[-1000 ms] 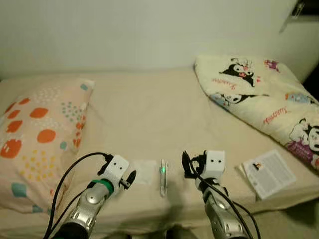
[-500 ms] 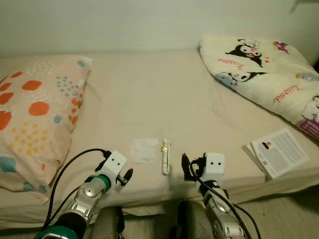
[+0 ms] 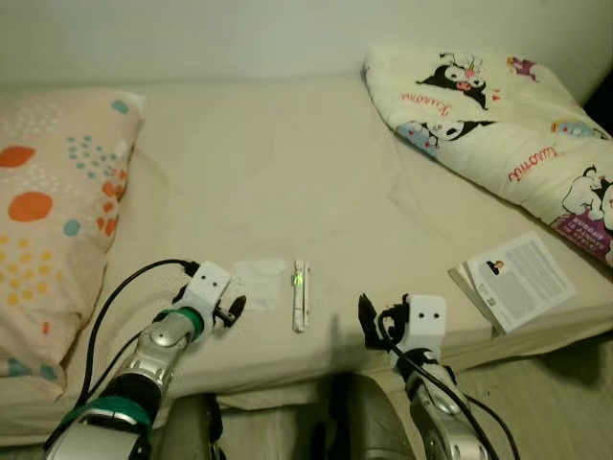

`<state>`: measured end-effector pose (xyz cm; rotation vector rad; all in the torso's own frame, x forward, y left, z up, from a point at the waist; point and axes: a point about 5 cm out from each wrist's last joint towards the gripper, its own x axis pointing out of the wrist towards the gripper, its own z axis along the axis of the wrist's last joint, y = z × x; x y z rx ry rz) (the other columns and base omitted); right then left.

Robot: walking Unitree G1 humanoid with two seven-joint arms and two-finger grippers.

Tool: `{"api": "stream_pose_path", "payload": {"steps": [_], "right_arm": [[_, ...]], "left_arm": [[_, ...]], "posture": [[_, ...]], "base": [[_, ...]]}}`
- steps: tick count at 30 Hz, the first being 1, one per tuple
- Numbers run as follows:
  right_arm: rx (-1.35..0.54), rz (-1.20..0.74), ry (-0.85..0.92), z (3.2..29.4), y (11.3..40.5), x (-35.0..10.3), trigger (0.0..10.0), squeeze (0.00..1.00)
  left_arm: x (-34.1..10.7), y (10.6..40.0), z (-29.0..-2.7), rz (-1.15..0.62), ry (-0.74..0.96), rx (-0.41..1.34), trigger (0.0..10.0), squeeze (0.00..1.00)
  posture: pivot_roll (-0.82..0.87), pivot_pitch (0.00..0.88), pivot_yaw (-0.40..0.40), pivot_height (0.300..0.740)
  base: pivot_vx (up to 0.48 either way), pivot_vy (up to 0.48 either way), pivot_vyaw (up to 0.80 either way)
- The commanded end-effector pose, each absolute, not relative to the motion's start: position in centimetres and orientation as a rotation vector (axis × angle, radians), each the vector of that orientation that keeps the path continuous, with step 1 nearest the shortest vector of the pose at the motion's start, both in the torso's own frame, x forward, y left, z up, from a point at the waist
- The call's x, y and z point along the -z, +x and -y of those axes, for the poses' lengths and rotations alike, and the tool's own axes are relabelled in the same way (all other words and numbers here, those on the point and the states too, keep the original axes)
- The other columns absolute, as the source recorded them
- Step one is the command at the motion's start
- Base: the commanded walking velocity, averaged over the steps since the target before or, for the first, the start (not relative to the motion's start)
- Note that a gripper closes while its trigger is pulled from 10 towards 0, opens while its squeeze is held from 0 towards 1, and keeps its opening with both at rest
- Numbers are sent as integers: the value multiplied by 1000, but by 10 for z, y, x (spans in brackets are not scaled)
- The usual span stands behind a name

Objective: Clean up the room

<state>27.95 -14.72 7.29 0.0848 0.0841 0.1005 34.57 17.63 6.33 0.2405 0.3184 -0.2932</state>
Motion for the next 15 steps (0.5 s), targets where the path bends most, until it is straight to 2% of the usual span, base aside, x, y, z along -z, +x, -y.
{"api": "stream_pose_path", "payload": {"steps": [1,2,13,15], "right_arm": [[-107,-91,93,148,277,-75,10000,0],[-109,-78,95,149,278,-80,10000,0],[-129,-26,83,156,269,-109,10000,0],[-121,-24,70,162,262,-118,10000,0]], "left_arm": [[-60,344,-181,-347,219,281,10000,1000],[-64,347,-184,-337,224,268,10000,0],[-76,355,-187,-349,186,332,10000,0],[-75,354,-187,-370,184,358,10000,0]], "posture": [[-135,184,-37,606],[-149,191,-44,606],[-227,252,-80,606],[-279,286,-90,606]], "base": [[0,0,0],[0,0,0],[0,0,0],[0,0,0]]}}
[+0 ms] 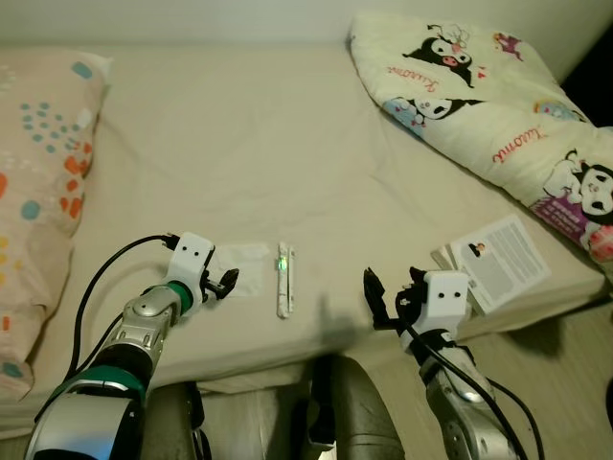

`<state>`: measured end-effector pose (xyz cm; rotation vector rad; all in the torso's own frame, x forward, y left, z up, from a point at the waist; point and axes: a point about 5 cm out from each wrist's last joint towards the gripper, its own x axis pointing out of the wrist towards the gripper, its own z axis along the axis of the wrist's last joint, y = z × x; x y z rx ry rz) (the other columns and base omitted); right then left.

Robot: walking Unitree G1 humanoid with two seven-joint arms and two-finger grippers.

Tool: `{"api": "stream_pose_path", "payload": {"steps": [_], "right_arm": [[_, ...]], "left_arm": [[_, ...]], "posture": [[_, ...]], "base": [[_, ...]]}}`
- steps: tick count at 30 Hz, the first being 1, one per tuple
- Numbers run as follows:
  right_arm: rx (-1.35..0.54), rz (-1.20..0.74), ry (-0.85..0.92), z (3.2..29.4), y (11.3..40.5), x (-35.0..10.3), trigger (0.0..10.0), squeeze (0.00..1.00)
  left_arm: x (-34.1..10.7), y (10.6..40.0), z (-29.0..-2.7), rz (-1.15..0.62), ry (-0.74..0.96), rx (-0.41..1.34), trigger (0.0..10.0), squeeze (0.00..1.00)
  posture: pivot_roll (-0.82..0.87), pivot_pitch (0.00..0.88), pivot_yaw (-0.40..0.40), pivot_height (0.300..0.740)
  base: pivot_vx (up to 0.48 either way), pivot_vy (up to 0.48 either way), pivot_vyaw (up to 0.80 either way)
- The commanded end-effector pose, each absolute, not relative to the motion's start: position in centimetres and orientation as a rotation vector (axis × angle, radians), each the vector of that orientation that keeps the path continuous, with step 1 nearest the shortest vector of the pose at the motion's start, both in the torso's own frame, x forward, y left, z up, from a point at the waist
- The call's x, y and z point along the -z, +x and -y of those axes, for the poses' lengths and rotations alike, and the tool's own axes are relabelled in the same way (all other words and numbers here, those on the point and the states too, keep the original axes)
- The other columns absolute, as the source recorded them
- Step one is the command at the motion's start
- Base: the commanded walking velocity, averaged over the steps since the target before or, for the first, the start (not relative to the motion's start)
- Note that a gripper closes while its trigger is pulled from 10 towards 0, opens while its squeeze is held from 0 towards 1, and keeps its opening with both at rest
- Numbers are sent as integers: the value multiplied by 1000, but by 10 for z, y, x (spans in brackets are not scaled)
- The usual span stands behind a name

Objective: Clean up the room

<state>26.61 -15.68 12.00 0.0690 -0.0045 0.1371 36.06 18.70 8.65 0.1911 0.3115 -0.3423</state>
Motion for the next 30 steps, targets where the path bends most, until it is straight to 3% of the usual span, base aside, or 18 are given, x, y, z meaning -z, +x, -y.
{"api": "stream_pose_path", "payload": {"steps": [1,12,13,14,15,19,30], "right_arm": [[-121,-24,70,162,262,-118,10000,0],[-84,-69,24,182,236,-129,10000,0],[-83,-73,20,183,235,-130,10000,0],[-83,-73,20,183,235,-130,10000,0],[-79,-77,17,184,234,-130,10000,0],[-77,-89,19,184,234,-130,10000,0],[-132,-90,58,166,253,-131,10000,0]], "left_arm": [[-75,354,-187,-370,184,358,10000,0],[-66,351,-189,-449,223,359,10000,0],[-63,348,-191,-466,250,347,4275,0],[-63,348,-191,-466,250,347,4275,0],[-59,346,-195,-486,286,319,0,0],[-51,340,-204,-518,366,254,0,0],[-46,335,-212,-499,316,161,0,0]], "posture": [[-279,286,-90,606],[-360,333,-117,606],[-365,336,-118,606],[-365,336,-118,606],[-363,329,-114,606],[-346,324,-115,606],[-224,286,-108,606]], "base": [[0,0,0],[0,0,0],[0,0,0],[0,0,0],[0,0,0],[0,0,0],[0,0,0]]}}
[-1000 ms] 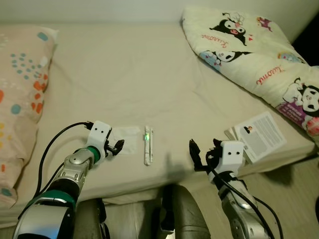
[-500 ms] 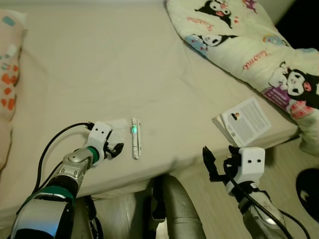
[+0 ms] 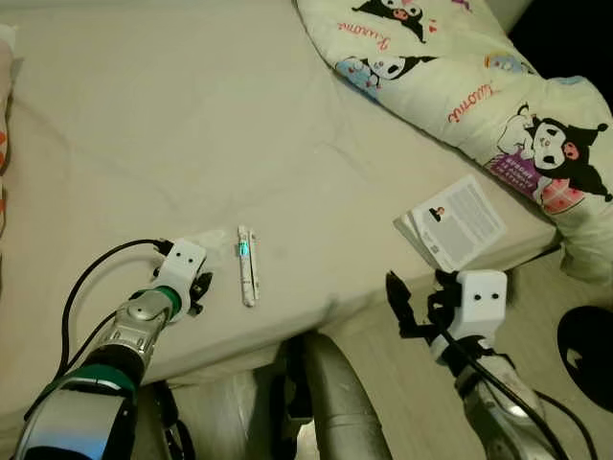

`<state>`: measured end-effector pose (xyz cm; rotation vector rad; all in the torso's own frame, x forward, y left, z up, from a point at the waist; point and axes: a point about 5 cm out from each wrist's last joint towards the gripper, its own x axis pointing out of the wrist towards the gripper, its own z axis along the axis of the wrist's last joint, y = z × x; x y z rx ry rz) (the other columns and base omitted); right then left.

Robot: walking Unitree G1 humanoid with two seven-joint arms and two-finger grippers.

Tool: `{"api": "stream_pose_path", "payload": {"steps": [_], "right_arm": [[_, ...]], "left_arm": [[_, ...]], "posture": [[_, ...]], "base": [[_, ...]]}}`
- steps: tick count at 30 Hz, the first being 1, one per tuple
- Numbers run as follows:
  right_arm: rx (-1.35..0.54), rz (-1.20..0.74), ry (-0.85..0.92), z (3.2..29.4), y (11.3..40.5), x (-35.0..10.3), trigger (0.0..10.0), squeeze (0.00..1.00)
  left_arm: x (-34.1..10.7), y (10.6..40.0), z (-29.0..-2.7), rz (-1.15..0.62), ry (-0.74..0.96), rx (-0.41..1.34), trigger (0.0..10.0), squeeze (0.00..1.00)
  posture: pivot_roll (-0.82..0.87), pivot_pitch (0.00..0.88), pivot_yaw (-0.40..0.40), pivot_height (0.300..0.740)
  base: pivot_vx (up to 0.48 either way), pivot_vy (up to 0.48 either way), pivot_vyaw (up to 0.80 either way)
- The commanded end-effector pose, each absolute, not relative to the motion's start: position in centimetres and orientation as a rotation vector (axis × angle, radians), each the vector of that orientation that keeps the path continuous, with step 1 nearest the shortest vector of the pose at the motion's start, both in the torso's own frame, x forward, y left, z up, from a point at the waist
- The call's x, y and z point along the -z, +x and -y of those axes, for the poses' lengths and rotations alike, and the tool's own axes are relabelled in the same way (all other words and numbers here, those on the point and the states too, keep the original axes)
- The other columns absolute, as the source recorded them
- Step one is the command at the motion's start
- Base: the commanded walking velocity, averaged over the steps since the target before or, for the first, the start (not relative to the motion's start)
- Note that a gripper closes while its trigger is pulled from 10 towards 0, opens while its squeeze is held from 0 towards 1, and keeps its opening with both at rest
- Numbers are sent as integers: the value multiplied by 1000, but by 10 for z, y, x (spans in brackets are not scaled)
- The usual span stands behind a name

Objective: Clean up the room

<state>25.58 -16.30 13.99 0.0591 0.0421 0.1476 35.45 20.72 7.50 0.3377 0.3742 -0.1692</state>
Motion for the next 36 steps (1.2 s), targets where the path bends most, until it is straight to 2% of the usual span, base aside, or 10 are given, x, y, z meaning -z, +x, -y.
{"api": "stream_pose_path", "payload": {"steps": [1,7,12,20,21,22,26,27,35,36], "right_arm": [[-132,-90,58,166,253,-131,10000,0],[-338,-78,107,128,271,-135,10000,0],[-629,-106,173,73,282,-132,10000,0],[-609,-203,90,40,302,-103,10000,0],[-608,-221,72,35,303,-97,10000,349],[-608,-243,57,30,305,-90,10000,1000],[-585,-266,39,27,307,-84,10000,1000],[-543,-279,39,25,310,-79,10000,1000],[-426,-255,58,25,321,-82,10000,1000],[-417,-266,49,24,322,-80,10000,780]], "left_arm": [[-46,335,-212,-499,316,161,0,0],[-56,339,-211,-362,221,89,0,0],[-97,336,-202,-10,205,47,0,0],[-163,313,-206,299,320,-63,0,0],[-174,310,-210,335,334,-93,0,0],[-184,306,-214,366,351,-115,0,0],[-194,303,-219,386,374,-135,0,0],[-206,300,-225,404,395,-167,10000,0],[-239,297,-239,463,400,-254,10000,0],[-242,297,-239,466,389,-263,10000,0]], "posture": [[-224,286,-108,606],[-114,246,-92,606],[3,236,-85,606],[66,250,-95,606],[66,250,-95,606],[92,260,-99,606],[110,268,-103,606],[124,277,-110,606],[139,283,-124,606],[139,283,-124,606]], "base": [[0,0,0],[0,0,0],[0,0,0],[0,0,0],[0,0,0],[0,0,0],[0,0,0],[0,0,0],[0,0,0],[0,0,0]]}}
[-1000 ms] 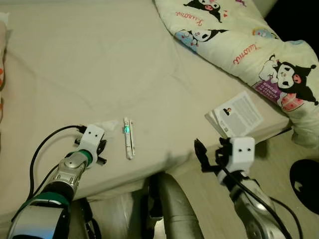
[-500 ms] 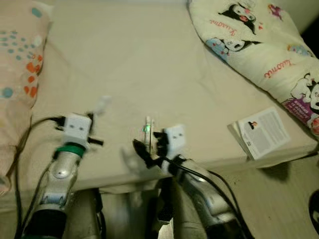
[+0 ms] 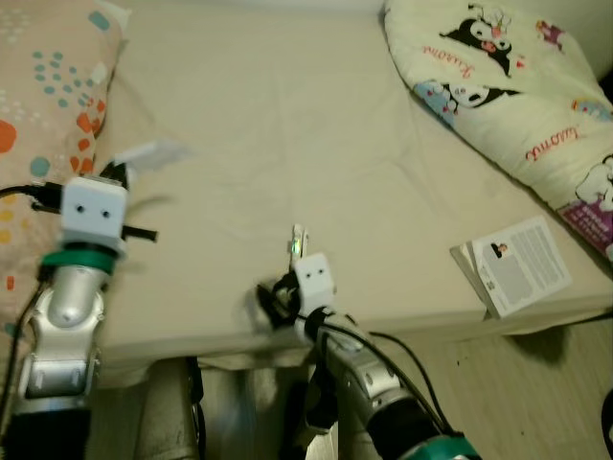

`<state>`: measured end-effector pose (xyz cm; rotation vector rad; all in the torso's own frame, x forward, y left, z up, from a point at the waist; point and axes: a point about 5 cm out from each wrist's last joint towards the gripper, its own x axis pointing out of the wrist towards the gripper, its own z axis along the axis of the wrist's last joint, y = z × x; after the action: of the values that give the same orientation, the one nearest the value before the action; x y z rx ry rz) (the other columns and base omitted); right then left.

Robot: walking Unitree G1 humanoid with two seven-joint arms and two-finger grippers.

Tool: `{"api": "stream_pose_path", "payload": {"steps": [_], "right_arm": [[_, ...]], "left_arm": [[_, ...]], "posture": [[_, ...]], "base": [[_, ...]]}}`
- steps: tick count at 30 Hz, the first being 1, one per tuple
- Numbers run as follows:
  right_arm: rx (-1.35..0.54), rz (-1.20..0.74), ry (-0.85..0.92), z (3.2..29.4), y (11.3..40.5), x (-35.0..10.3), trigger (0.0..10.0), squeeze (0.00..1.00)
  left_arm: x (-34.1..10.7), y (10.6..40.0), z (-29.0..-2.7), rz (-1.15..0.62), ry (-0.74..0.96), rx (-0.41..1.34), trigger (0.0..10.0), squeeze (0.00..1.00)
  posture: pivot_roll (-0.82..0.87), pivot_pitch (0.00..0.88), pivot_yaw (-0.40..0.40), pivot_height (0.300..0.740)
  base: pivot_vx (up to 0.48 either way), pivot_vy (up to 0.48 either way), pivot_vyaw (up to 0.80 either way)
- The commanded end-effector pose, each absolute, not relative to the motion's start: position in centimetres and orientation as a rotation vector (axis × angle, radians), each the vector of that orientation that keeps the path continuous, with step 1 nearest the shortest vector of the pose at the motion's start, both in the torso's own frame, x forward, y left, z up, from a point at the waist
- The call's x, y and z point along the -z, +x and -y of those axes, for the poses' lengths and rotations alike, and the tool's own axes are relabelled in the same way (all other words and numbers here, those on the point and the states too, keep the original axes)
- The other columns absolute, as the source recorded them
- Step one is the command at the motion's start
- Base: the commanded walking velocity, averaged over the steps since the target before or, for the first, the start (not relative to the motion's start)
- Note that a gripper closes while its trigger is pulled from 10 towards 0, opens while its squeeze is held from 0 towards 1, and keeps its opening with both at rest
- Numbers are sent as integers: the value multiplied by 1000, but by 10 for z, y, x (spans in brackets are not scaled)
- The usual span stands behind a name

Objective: Clean up the room

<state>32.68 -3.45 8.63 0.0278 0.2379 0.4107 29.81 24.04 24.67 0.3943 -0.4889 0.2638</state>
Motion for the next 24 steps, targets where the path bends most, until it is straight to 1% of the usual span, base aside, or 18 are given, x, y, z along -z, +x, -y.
{"api": "stream_pose_path", "payload": {"steps": [1,6,12,15,18,24], "right_arm": [[-410,-279,41,23,322,-78,10000,0],[-363,-308,30,19,324,-69,10000,0],[-325,-333,-33,17,323,-60,10000,0],[-320,-345,-25,13,322,-59,10000,0],[-381,-359,46,-5,320,-63,10000,0],[-391,-364,58,-12,323,-68,10000,0]], "left_arm": [[-245,297,-239,466,381,-268,10000,0],[-258,298,-234,479,375,-274,10000,0],[-260,295,-233,465,373,-285,10000,0],[-261,295,-232,460,370,-286,10000,0],[-263,294,-229,449,367,-285,10000,0],[-265,291,-227,443,358,-291,10000,0]], "posture": [[146,285,-122,606],[154,293,-123,606],[168,299,-122,606],[178,304,-120,606],[199,316,-119,606],[217,333,-128,606]], "base": [[0,0,0],[0,0,0],[0,0,0],[0,0,0],[0,0,0],[0,0,0]]}}
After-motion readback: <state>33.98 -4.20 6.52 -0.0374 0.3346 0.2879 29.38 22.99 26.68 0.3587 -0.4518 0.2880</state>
